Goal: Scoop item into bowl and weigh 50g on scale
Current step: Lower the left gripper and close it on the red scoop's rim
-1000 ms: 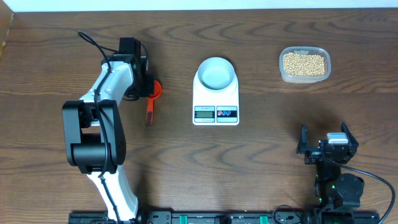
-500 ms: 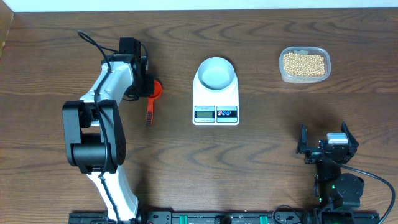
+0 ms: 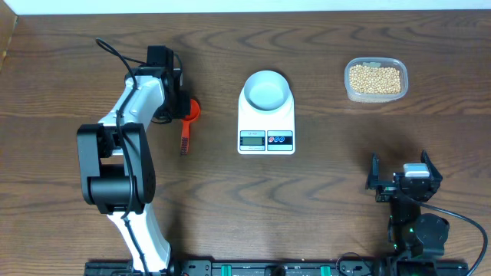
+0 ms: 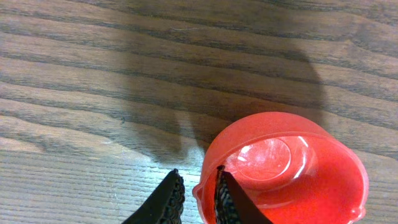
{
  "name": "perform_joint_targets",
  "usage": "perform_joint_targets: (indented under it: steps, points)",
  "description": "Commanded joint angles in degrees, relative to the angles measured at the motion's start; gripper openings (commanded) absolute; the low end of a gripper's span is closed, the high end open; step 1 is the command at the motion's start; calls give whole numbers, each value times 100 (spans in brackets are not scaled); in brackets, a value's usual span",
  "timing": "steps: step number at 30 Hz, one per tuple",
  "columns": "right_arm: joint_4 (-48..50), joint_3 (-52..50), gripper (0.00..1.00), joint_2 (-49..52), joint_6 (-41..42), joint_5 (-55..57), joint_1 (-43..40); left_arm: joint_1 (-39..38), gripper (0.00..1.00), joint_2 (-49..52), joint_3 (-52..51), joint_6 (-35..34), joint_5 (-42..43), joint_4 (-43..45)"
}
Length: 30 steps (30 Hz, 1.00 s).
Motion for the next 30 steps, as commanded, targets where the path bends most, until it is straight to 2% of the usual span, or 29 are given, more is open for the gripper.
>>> perform_joint_targets:
  steps: [1,10,30]
  points:
    - [-24,-7,99,-20,63,83,28,31,15,72,-81,-70,-7,9]
    - [-24,-7,99,-20,63,83,28,31,8,72,-81,-72,-9,22]
    - [-24,-7,99,-20,63,83,28,33,7,-76,-74,-87,-11,37]
